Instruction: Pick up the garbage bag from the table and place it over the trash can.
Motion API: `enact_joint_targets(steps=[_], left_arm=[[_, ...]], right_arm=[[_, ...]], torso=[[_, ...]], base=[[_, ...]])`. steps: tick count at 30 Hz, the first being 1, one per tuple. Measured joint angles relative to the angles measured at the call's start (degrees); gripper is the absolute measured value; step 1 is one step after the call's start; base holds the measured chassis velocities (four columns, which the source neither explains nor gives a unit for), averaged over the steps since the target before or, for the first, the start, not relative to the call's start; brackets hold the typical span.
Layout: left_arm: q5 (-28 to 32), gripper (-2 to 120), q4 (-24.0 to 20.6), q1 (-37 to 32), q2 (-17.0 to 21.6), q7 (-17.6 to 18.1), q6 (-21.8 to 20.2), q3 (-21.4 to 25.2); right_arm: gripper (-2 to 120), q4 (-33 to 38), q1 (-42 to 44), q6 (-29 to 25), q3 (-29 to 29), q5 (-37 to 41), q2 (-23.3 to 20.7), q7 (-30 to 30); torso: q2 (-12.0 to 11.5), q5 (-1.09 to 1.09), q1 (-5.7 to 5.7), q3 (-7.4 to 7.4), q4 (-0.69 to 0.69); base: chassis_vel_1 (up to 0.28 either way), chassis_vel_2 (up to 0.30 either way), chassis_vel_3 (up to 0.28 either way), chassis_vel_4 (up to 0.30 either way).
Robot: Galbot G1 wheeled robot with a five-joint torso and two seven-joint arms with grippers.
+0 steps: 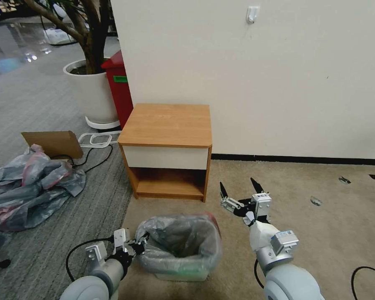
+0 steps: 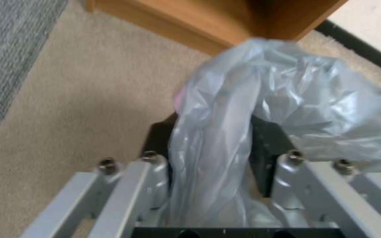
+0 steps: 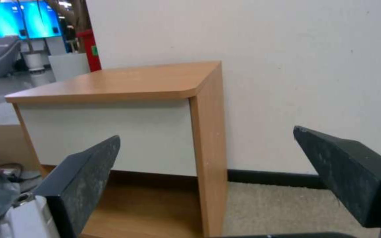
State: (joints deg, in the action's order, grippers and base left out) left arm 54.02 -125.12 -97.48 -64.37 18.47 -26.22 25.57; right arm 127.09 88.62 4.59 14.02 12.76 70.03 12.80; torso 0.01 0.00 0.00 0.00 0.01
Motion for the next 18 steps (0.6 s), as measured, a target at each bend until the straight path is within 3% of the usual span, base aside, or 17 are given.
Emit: enact_joint_targets(steps=[2,9,14,18], left_arm=[[-0.29,49,-1.78,-0.77,0.39,0.09,0.00,0.39],[-2.30,70,-4.71,-2.23,1.37,0.35,-0.04,1.15],[-7.56,89,-6.66,-4.12,2.02,0.26,0.03,2.62],[-11.86,98,-7.44,-5.41,2.18,-0.77,2.60,4.13]], right_arm=[[100,0.36,-0.17,0.49,-0.37,2.27,0.02,0.90],[100,0.80,0.19,0.60,-0.28,3.94,0.05,1.54],[100,1.00,0.91,0.36,0.25,5.14,-0.05,2.07],[100,1.04,1.87,-0.45,0.77,5.14,0.06,2.07]], torso=[[0.00,0.00,0.00,0.00,0.00],[0.00,0.00,0.00,0.00,-0.01],[-0.01,0.00,0.00,0.00,0.00],[-0.01,0.00,0.00,0.00,-0.01]], base=[[0.000,0.000,0.000,0.000],[0.000,0.000,0.000,0.000],[0.000,0.000,0.000,0.000],[0.000,0.000,0.000,0.000]])
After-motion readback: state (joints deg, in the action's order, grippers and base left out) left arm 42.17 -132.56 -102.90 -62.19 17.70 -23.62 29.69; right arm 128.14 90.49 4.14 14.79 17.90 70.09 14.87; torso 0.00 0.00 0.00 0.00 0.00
